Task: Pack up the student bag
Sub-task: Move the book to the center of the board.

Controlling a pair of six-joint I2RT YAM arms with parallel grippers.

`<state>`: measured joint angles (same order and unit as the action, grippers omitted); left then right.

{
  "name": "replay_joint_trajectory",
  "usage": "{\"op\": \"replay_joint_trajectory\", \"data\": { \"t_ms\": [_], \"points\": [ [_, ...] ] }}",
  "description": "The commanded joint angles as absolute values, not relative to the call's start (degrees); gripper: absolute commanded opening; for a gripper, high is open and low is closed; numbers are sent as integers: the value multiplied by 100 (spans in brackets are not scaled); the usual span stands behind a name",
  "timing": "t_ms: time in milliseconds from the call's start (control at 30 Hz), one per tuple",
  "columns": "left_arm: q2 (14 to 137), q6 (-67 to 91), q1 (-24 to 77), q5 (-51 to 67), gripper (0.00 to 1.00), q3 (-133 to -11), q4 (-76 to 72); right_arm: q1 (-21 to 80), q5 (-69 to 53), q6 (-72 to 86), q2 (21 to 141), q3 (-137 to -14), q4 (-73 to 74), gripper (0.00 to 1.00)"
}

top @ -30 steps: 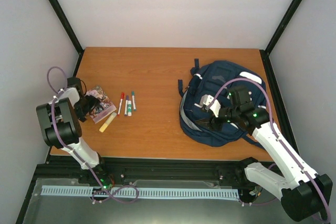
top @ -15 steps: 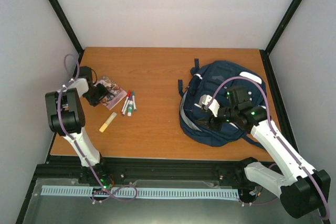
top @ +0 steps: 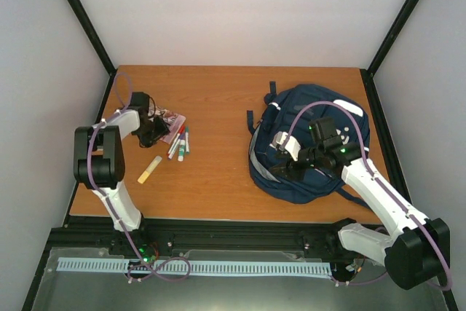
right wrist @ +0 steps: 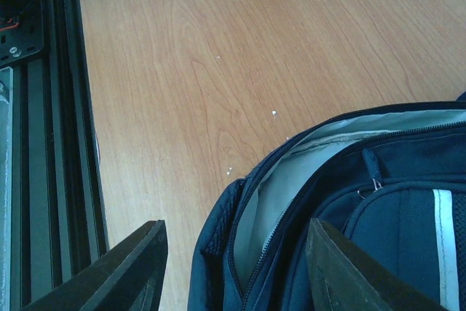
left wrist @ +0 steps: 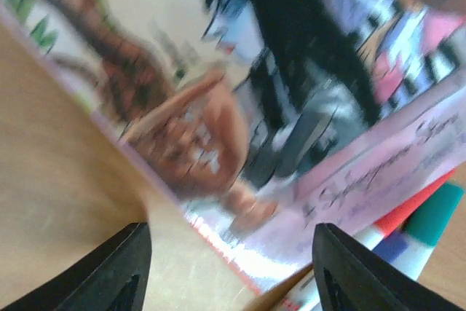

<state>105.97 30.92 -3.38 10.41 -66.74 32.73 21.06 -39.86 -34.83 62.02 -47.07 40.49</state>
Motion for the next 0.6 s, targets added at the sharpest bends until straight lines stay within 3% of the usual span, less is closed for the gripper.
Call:
{"op": "replay_joint_trajectory", "data": {
  "t_ms": [0,200,567],
  "points": [
    [9785,3771,-290,231,67,-6358,3700,2153,-4029,-3458,6177,-4740,4034,53],
    [9660,4122,-519,-478,86,-6957,4091,2153,-4015,-3361,6160,-4742,4008,53],
    [11006,4531,-1058,-42,88,-8187,3854,2153,-3741,-3217,6072,-4693,3911,56]
  ]
}}
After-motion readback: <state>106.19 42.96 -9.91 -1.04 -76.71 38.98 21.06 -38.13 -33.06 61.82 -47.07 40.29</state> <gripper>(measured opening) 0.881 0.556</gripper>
